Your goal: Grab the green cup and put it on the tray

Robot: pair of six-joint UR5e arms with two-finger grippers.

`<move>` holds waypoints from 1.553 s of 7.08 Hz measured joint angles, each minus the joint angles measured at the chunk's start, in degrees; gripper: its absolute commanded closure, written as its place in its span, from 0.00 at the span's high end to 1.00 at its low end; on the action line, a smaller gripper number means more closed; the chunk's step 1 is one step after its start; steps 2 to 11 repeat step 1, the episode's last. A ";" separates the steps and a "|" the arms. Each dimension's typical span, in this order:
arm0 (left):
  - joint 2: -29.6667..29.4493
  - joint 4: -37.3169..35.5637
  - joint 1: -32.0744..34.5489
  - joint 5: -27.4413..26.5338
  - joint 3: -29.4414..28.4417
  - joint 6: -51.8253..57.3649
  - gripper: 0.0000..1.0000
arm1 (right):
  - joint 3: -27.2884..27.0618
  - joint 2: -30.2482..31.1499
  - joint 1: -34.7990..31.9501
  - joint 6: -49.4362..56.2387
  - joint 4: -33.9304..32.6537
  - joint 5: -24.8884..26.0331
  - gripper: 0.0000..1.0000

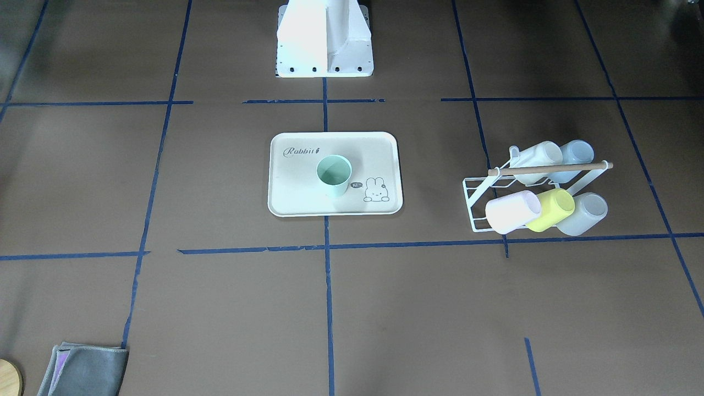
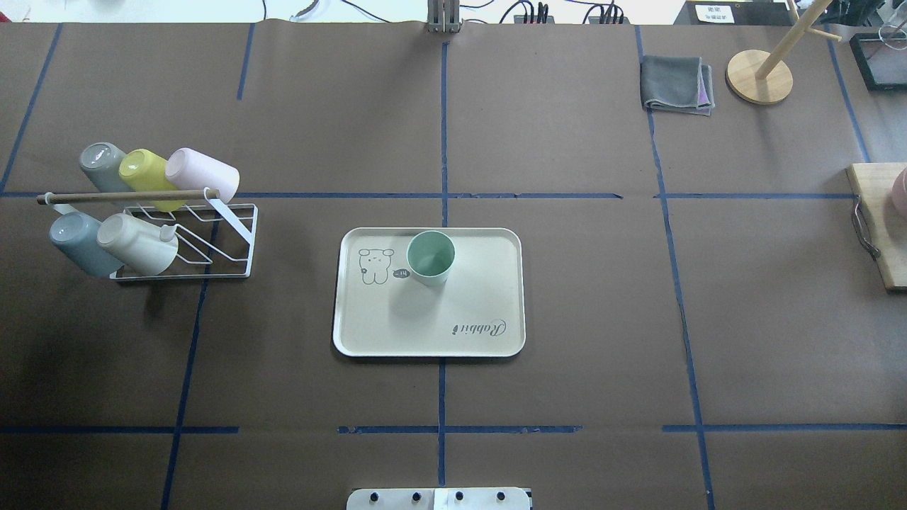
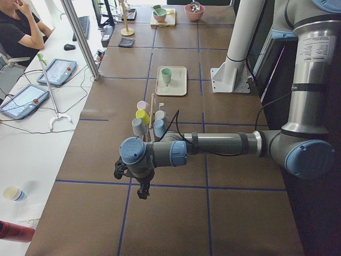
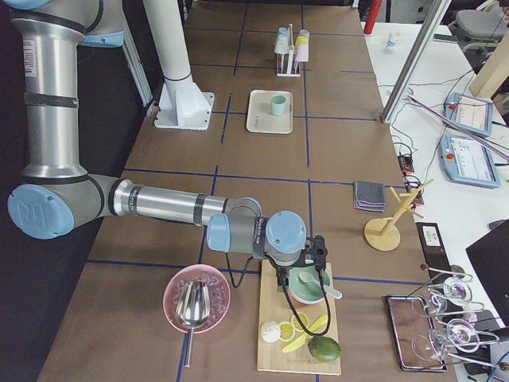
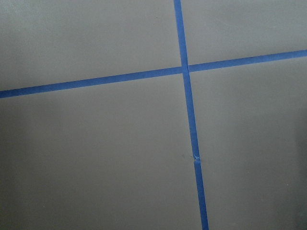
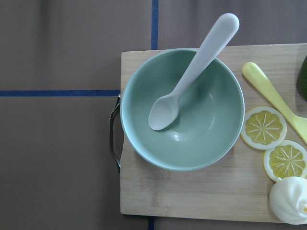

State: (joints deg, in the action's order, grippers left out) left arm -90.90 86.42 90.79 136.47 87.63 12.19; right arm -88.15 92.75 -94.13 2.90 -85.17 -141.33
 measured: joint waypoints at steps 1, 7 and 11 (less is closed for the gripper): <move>-0.01 0.04 0.00 0.04 0.00 0.02 1.00 | -0.01 -0.02 0.00 0.02 0.02 0.00 1.00; -0.01 0.04 0.00 0.04 0.00 0.02 1.00 | -0.01 -0.02 0.00 0.02 0.02 0.00 1.00; -0.01 0.04 0.00 0.04 0.00 0.02 1.00 | -0.01 -0.02 0.00 0.02 0.02 0.00 1.00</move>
